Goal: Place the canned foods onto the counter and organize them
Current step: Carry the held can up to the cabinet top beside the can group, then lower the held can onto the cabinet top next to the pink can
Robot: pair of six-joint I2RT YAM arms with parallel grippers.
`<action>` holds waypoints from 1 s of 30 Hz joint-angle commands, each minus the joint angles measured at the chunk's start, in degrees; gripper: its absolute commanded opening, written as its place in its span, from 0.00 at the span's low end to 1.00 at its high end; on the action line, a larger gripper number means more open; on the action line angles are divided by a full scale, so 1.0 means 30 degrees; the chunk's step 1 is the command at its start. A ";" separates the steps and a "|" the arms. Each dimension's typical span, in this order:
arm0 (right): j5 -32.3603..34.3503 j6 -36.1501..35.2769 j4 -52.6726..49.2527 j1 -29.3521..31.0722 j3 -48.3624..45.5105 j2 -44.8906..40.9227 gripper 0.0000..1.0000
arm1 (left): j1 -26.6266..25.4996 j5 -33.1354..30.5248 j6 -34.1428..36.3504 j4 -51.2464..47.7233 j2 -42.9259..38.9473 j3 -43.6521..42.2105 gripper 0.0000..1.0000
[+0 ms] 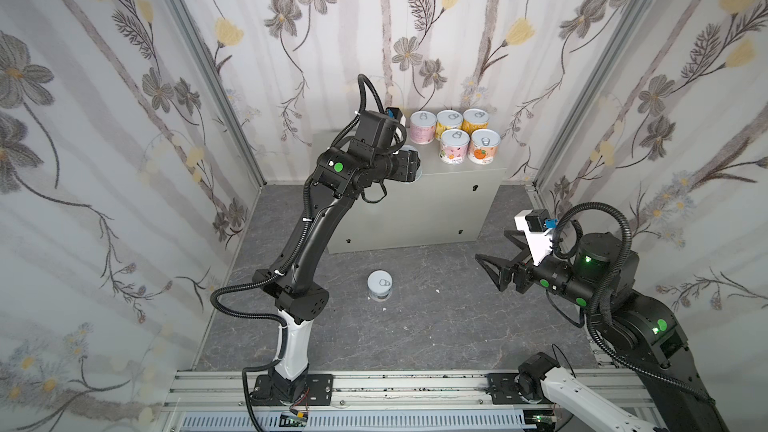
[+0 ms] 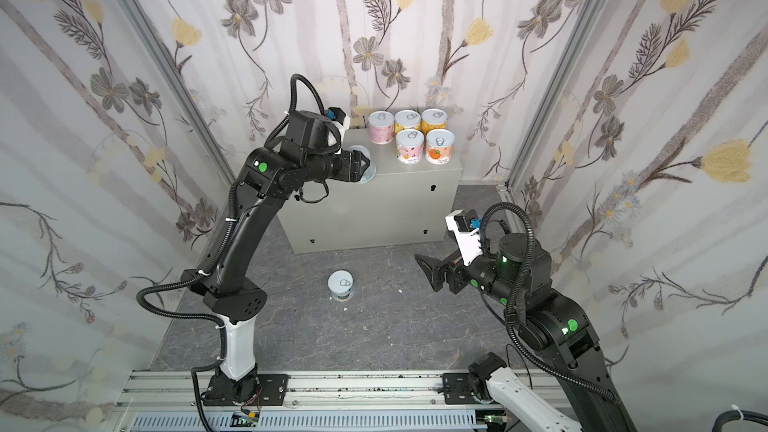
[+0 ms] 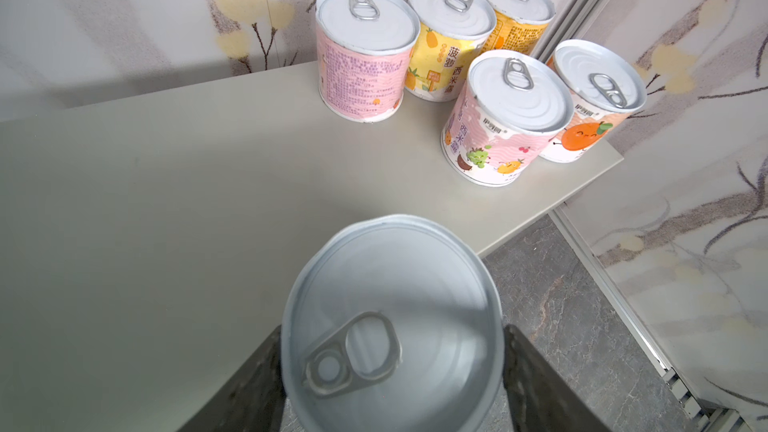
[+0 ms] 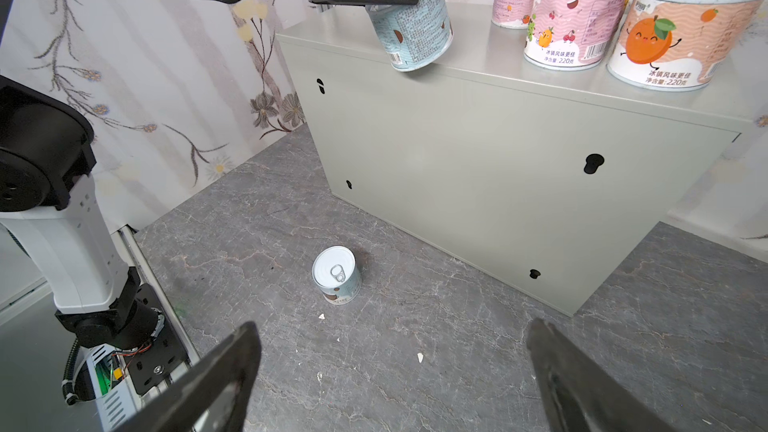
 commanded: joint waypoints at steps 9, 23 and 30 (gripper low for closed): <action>0.1020 -0.0315 -0.0421 0.0019 0.0316 -0.0079 1.00 | 0.0459 0.0757 0.0095 0.1762 0.0920 0.0149 0.58; 0.2001 -0.0621 -0.0400 -0.0017 0.0410 0.0106 1.00 | 0.0592 0.1575 0.0157 0.3746 0.2126 0.0345 0.67; 0.1980 -0.0876 0.0098 -0.0087 0.0823 0.0693 1.00 | 0.0721 0.2139 0.0372 0.3761 0.1965 0.0311 0.84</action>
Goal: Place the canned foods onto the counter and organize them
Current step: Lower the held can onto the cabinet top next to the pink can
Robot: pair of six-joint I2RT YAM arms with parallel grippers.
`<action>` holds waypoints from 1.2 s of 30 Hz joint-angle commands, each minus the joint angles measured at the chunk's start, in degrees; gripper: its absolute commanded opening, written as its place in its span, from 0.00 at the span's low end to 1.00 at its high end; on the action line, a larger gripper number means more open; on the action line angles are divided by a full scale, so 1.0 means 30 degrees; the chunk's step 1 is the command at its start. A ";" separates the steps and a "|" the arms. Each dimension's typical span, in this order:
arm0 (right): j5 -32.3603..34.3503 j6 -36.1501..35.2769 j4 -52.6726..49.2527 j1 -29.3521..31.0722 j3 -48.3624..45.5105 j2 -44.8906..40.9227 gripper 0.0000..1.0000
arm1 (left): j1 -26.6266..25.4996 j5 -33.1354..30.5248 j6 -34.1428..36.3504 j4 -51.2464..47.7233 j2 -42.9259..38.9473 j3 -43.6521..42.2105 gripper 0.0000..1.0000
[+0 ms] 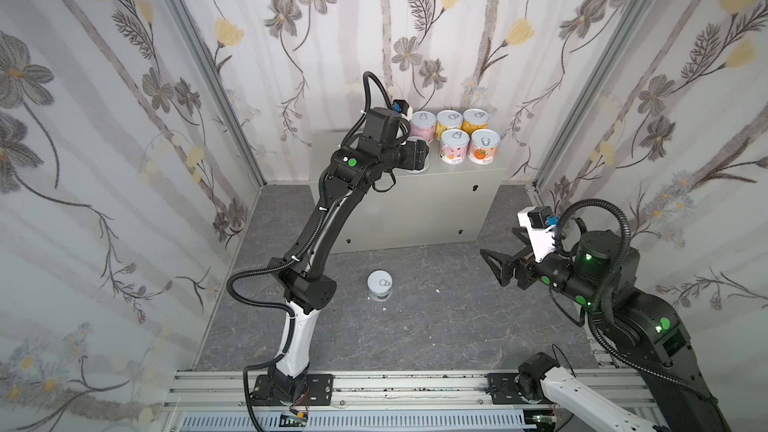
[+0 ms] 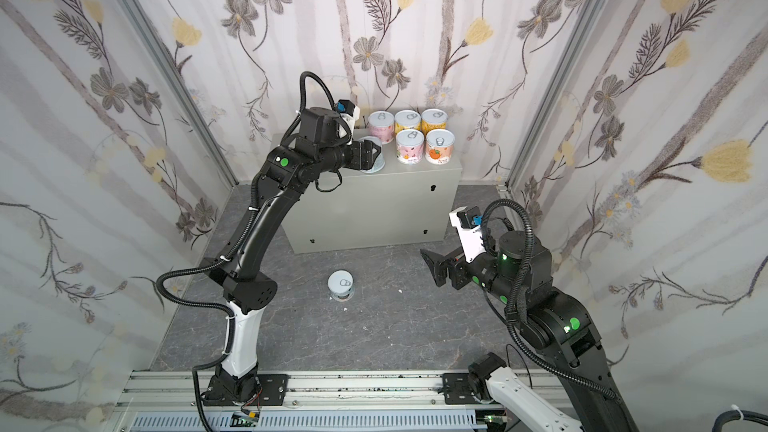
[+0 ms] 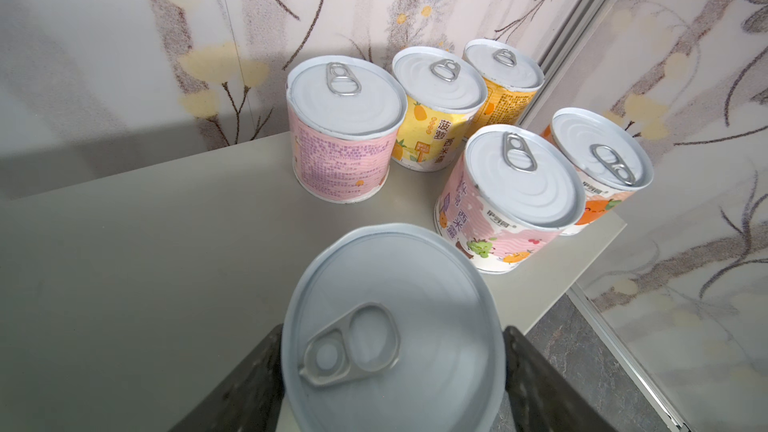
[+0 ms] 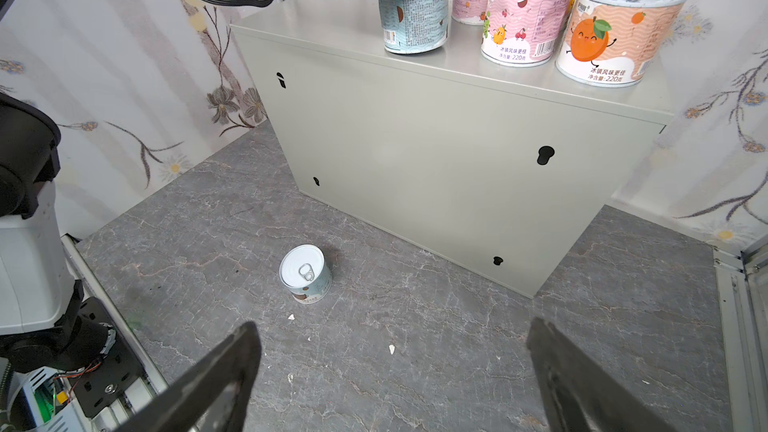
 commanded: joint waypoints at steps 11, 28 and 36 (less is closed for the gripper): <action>-0.0198 -0.1346 0.1045 -0.0390 0.0927 0.1352 1.00 | 0.0355 0.1743 0.0168 0.0200 -0.1169 -0.1420 0.94; -0.1498 -0.1229 0.2123 -0.3384 0.4135 0.3492 1.00 | 0.0998 0.3784 0.2077 0.3201 -0.2630 -0.5489 0.91; -0.1428 -0.1058 0.2350 -0.3760 0.4271 0.3735 1.00 | 0.1414 0.4603 0.2308 0.4165 -0.2077 -0.5490 0.78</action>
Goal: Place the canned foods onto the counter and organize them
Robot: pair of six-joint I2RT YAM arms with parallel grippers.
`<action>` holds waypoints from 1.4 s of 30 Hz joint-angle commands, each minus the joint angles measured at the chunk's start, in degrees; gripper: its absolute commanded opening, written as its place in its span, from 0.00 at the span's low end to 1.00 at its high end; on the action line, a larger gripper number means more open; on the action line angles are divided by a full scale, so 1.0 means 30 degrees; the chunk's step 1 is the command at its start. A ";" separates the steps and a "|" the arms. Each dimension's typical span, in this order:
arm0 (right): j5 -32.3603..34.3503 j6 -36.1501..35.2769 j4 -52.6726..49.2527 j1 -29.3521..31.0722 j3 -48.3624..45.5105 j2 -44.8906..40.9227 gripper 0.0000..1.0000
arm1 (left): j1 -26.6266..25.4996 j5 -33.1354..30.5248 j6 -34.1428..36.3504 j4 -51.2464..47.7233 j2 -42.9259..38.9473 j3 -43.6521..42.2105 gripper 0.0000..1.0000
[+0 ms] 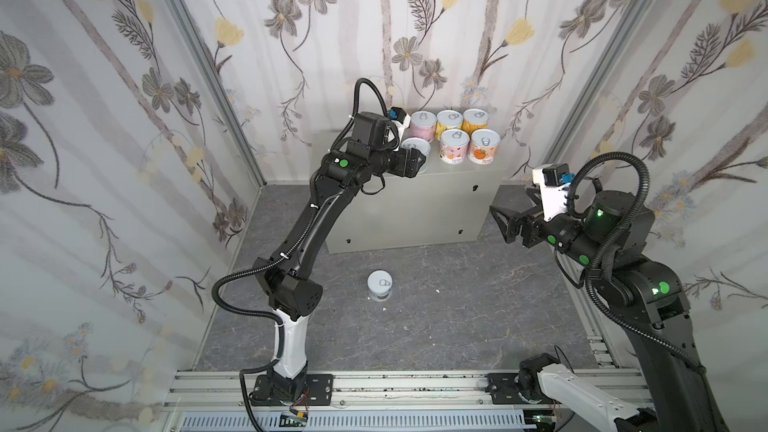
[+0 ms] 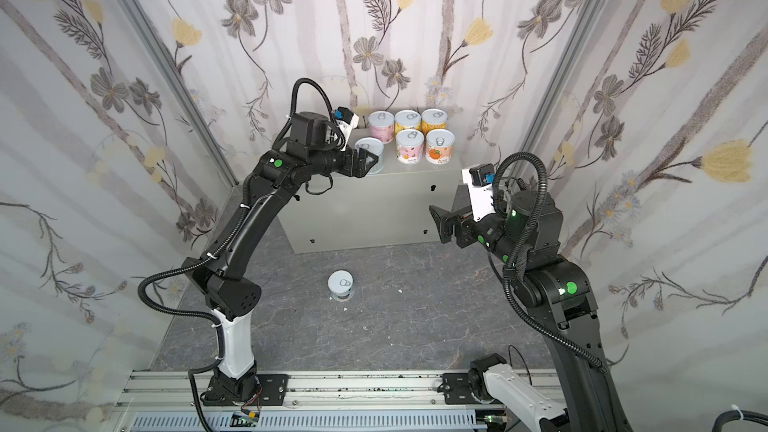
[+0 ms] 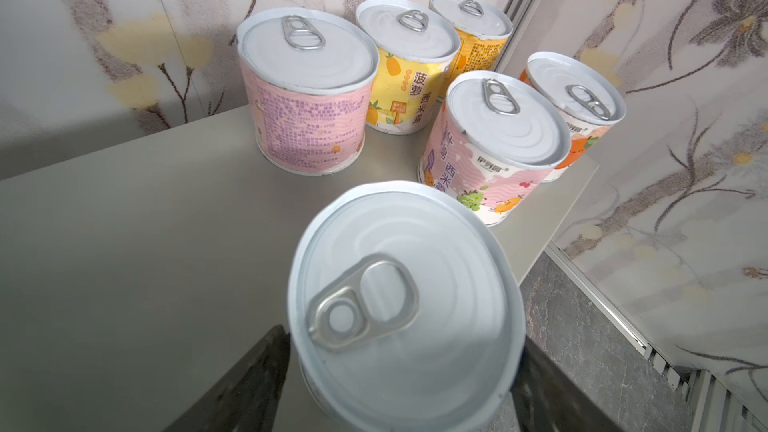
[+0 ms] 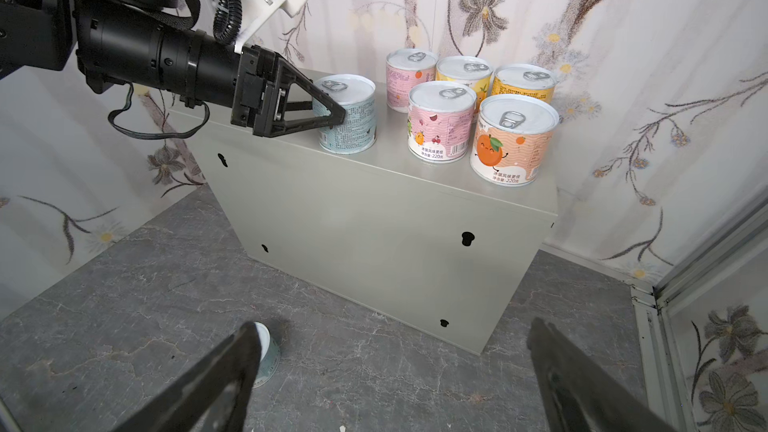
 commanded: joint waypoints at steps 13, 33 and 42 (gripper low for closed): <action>-0.0182 -0.0013 0.1186 -0.0601 0.0243 0.0410 1.00 | 0.0140 0.1714 0.0224 0.2339 0.0615 -0.0414 0.75; -0.0005 -0.0045 0.1329 -0.0959 -0.0012 0.0351 1.00 | 0.0150 0.1602 0.0200 0.3007 0.1705 0.0487 0.75; -0.0031 -0.0064 0.1393 -0.1076 -0.0165 0.0327 1.00 | 0.0194 0.1945 0.0138 0.3076 0.1971 0.0757 0.75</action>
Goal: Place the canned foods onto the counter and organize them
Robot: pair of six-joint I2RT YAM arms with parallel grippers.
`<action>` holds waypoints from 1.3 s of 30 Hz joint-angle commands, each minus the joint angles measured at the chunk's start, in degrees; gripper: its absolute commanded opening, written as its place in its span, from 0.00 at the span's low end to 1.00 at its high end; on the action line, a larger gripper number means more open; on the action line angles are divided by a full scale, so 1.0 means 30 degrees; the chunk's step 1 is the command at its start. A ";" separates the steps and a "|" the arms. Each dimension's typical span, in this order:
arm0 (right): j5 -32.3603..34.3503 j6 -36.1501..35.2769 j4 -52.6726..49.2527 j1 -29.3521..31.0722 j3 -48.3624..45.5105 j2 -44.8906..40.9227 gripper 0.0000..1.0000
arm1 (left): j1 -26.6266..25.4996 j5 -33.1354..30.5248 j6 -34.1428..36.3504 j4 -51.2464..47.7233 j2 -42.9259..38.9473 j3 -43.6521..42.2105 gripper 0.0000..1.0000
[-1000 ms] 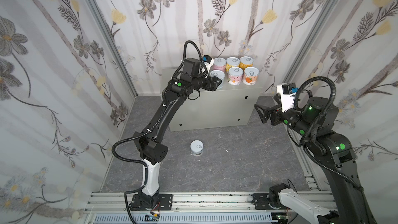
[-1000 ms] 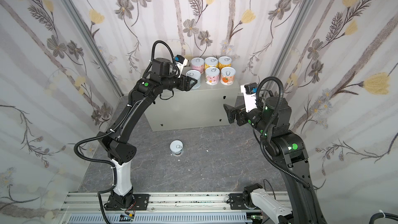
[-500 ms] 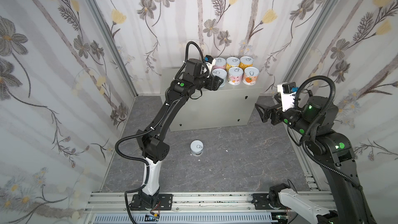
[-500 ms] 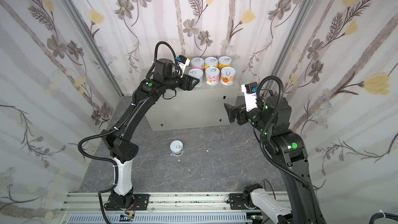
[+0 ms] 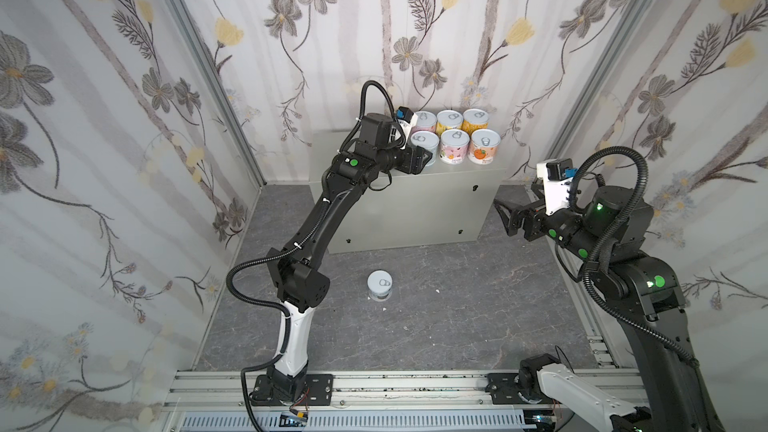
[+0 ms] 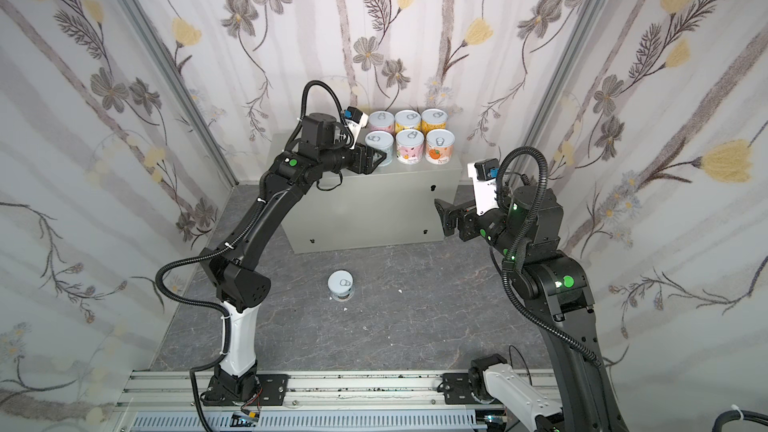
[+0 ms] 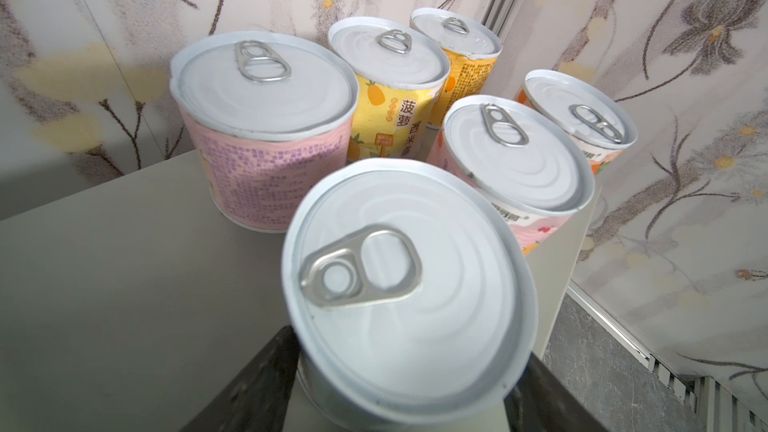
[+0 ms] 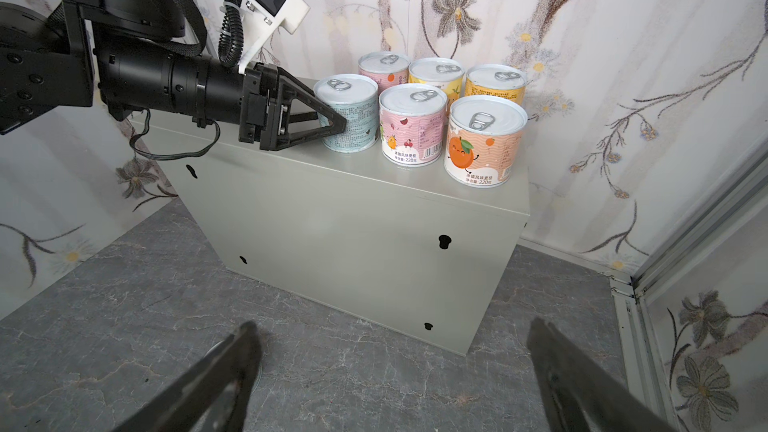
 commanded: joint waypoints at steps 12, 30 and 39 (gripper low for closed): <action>-0.0153 -0.0081 0.0958 -0.0153 -0.0307 -0.0115 1.00 | 0.0017 0.0364 0.0009 0.0460 0.0280 0.0424 0.74; -0.0247 -0.0132 0.1015 -0.0285 -0.0350 -0.0019 1.00 | 0.0097 0.0438 -0.0018 0.0486 0.0809 0.1185 0.74; -0.0289 -0.0132 0.1094 -0.0329 -0.0453 -0.0023 1.00 | 0.0185 0.0538 -0.0038 0.0472 0.0867 0.1283 0.75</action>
